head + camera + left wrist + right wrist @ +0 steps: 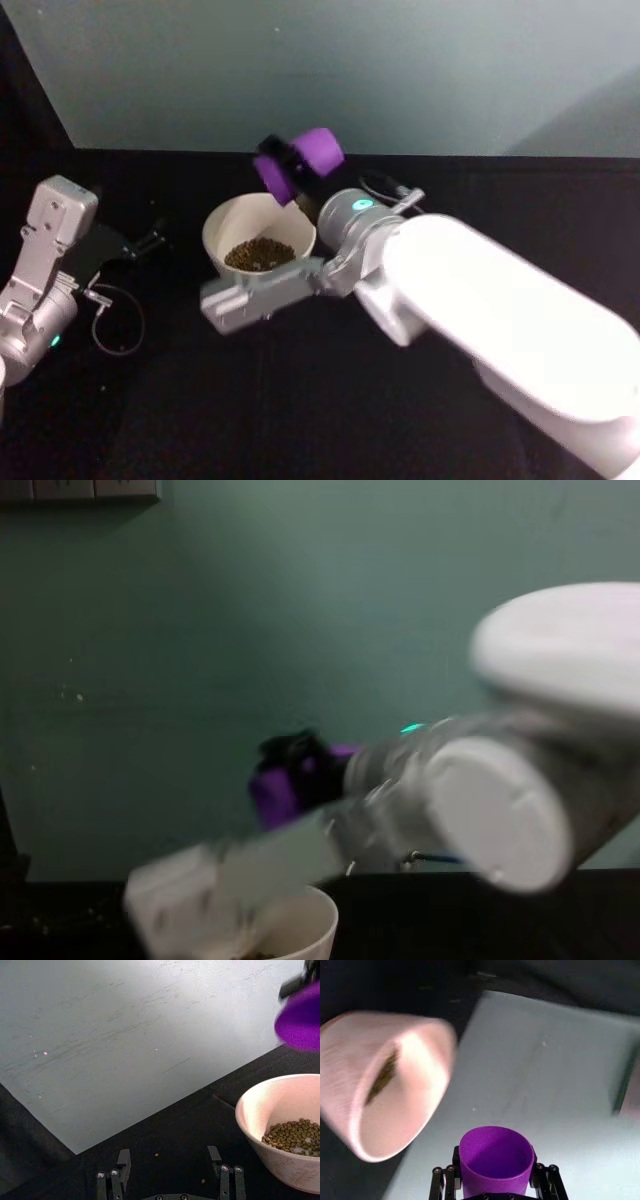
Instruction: Pick up the cup and pour the mung beans from the cup into the bowl.
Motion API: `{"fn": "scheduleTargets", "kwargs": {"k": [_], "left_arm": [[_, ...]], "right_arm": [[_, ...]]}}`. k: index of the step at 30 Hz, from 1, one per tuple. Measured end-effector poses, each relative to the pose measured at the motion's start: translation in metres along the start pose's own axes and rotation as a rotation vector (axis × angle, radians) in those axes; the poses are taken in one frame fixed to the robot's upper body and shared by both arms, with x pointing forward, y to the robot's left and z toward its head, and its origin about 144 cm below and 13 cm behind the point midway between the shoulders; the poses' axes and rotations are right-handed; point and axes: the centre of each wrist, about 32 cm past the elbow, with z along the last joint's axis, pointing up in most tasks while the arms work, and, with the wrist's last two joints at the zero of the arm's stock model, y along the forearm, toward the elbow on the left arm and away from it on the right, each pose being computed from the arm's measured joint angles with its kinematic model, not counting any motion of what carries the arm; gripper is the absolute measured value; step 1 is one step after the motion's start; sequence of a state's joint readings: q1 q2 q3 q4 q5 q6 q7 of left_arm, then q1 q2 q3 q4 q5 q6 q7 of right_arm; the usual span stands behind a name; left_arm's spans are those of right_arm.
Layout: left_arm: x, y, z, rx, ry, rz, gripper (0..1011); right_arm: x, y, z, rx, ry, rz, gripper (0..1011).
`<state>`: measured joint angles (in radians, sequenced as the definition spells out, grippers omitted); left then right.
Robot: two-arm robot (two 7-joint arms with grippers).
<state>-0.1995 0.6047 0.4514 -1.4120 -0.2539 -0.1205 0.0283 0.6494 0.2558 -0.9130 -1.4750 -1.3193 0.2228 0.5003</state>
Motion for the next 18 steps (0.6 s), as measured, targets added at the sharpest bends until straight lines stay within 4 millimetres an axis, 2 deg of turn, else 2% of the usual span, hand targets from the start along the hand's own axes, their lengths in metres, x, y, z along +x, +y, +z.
{"fn": "scheduleTargets", "kwargs": {"k": [1,2,3,4,5,6,7,11,18], "left_arm": [[0.000,0.000,0.000,0.000,0.000,0.000,1000],[0.000,0.000,0.000,0.000,0.000,0.000,1000],[0.000,0.000,0.000,0.000,0.000,0.000,1000],[0.000,0.000,0.000,0.000,0.000,0.000,1000],[0.000,0.000,0.000,-0.003,0.000,0.000,1000],[0.000,0.000,0.000,0.000,0.000,0.001,1000],[0.000,0.000,0.000,0.000,0.000,0.000,1000],[0.000,0.000,0.000,0.000,0.000,0.000,1000],[0.000,0.000,0.000,0.000,0.000,0.000,1000]], "right_arm": [[-0.002,-0.001,-0.006,0.002,0.062,-0.010,731],[-0.006,-0.003,-0.017,0.017,0.195,-0.033,731],[-0.006,-0.003,-0.017,0.017,0.195,-0.033,731],[-0.013,-0.006,-0.034,0.041,0.399,-0.074,731],[-0.017,-0.008,-0.039,0.053,0.469,-0.085,731],[-0.023,-0.009,-0.047,0.060,0.560,-0.100,731],[-0.036,-0.013,-0.060,0.100,0.760,-0.134,731],[-0.067,-0.020,-0.081,0.149,1.125,-0.183,731],[-0.082,-0.025,-0.090,0.181,1.270,-0.172,731]]}}
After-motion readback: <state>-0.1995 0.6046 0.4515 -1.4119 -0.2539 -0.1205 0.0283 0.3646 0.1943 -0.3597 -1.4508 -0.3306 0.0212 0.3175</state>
